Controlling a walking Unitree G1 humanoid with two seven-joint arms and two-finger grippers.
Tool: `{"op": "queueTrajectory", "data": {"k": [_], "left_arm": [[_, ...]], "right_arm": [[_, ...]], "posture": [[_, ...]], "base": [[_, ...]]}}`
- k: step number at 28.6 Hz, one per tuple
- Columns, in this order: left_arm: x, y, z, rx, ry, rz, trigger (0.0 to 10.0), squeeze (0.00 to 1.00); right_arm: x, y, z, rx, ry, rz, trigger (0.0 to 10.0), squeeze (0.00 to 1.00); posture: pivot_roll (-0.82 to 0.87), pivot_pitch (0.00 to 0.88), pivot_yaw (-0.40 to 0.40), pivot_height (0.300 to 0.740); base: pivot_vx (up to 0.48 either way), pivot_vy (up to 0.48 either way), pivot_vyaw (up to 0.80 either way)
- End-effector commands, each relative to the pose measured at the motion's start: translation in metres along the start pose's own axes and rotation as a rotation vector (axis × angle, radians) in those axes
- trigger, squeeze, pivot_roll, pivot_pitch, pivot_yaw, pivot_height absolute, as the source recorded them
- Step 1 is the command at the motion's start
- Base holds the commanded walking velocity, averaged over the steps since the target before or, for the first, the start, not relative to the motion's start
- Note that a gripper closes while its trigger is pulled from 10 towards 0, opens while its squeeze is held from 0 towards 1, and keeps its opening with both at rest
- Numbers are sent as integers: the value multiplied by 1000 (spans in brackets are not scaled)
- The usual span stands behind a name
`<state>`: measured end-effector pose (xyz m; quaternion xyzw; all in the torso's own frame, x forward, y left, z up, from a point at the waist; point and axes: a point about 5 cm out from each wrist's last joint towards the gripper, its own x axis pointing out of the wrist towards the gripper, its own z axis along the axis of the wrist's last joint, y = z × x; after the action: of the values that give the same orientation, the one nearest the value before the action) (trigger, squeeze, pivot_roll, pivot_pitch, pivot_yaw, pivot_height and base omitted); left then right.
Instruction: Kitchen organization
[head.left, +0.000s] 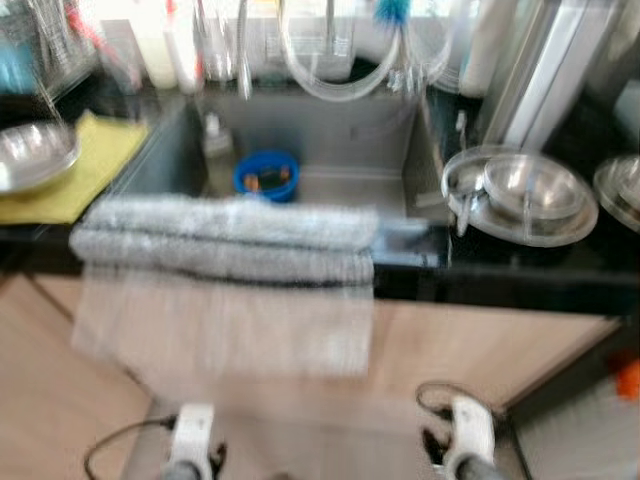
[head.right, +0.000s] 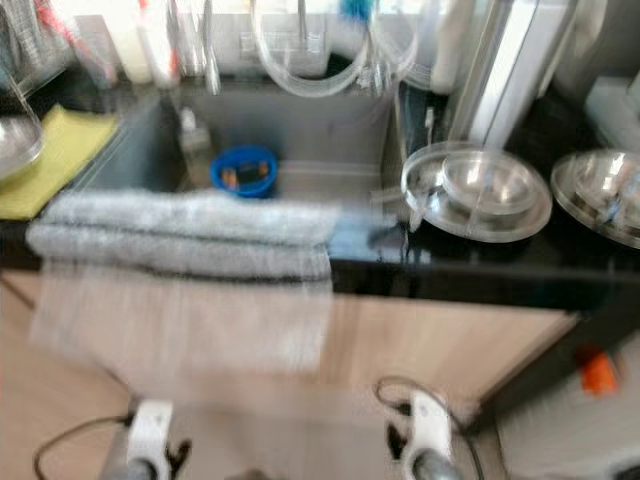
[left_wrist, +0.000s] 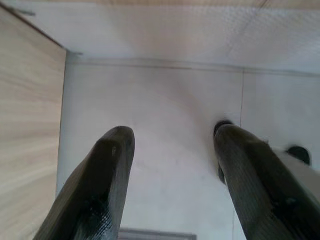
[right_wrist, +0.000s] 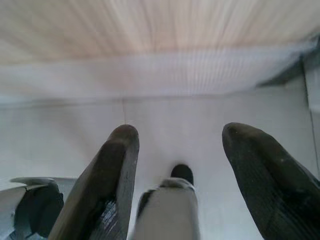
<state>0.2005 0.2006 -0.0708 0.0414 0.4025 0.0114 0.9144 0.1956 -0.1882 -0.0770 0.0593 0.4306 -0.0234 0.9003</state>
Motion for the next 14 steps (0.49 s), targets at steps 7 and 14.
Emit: {"op": "queueTrajectory", "data": {"k": [7, 14], "left_arm": [[0, -7, -3, 28, 17, -20, 10000, 0], [1, -8, 0, 30, 10, -25, 10000, 0]], "right_arm": [[-1, -7, 1, 14, -3, -23, 10000, 0], [-1, -6, 1, 26, -4, -29, 10000, 0]], "posture": [[21, 121, 19, 740], [22, 120, 24, 740]], "base": [[0, 0, 0], [0, 0, 0]]}}
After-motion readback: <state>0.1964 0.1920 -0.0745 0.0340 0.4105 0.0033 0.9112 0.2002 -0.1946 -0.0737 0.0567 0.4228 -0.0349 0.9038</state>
